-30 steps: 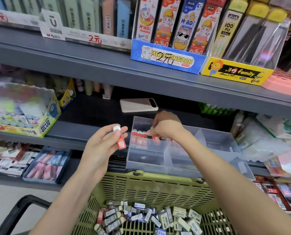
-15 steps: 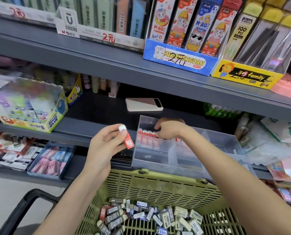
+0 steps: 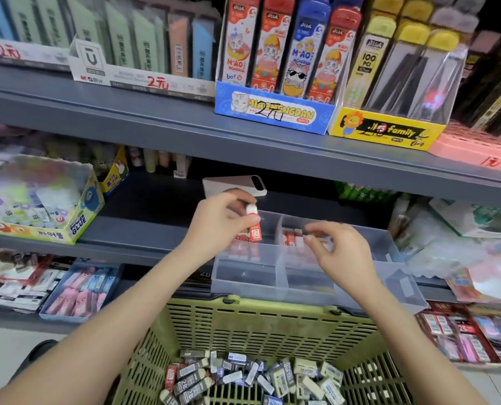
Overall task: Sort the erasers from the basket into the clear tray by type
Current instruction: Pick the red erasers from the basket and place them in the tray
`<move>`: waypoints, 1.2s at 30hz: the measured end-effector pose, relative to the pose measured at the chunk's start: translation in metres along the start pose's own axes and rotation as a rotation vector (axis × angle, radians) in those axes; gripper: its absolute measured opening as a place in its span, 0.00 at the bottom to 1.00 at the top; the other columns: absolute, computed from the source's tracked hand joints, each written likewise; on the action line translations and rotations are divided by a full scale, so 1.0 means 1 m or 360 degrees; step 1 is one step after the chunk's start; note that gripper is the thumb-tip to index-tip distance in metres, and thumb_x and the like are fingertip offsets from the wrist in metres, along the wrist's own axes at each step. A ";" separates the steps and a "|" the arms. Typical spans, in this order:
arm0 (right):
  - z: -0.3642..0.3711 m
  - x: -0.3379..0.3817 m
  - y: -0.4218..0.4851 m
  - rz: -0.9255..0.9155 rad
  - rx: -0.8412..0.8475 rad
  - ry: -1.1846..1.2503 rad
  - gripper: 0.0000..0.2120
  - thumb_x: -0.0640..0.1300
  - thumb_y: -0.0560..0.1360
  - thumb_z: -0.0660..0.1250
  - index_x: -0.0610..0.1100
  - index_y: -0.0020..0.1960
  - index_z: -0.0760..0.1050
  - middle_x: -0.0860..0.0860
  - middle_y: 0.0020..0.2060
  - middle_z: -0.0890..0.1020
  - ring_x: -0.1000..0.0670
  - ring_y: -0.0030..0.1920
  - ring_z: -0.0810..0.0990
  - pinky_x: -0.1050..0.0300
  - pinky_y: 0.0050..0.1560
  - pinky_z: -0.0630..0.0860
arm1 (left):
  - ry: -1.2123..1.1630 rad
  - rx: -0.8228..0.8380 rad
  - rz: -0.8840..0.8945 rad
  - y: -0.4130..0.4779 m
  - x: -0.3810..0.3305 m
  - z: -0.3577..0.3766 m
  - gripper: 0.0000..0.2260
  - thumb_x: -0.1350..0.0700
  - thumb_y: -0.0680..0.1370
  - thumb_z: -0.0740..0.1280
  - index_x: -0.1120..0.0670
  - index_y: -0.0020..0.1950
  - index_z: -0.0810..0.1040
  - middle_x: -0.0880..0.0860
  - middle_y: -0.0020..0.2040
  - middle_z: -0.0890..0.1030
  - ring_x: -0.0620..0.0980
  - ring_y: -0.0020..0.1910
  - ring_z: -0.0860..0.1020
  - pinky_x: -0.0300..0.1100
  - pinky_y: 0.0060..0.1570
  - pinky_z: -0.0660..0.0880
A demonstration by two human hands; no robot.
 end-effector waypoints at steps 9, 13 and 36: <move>0.009 -0.026 -0.019 -0.0068 -0.0048 0.0054 0.08 0.44 0.74 0.67 0.47 0.52 0.82 0.52 0.49 0.84 0.48 0.50 0.78 0.57 0.51 0.67 | 0.0846 0.0463 -0.0098 0.045 0.038 0.070 0.08 0.55 0.68 0.76 0.55 0.44 0.82 0.43 0.31 0.76 0.40 0.29 0.74 0.26 0.24 0.65; 0.017 -0.026 -0.019 -0.0143 -0.0013 -0.0016 0.09 0.43 0.74 0.68 0.47 0.53 0.82 0.52 0.50 0.84 0.47 0.51 0.79 0.56 0.51 0.65 | 0.1061 0.0809 -0.0157 0.051 0.046 0.082 0.14 0.48 0.72 0.73 0.51 0.55 0.82 0.47 0.47 0.83 0.41 0.38 0.76 0.23 0.27 0.65; 0.009 0.016 -0.128 -0.0690 -0.0352 0.0395 0.10 0.46 0.76 0.63 0.40 0.46 0.80 0.49 0.40 0.81 0.50 0.42 0.77 0.56 0.44 0.72 | 0.0804 -0.0142 0.0477 -0.067 -0.026 -0.001 0.06 0.58 0.76 0.67 0.56 0.48 0.82 0.50 0.44 0.82 0.51 0.44 0.78 0.44 0.47 0.73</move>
Point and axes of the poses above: each hand's wrist, its own y-axis towards the middle knuckle, its own z-axis out of the palm, x = y × z, the point moved 7 cm from there along y, towards the middle knuckle
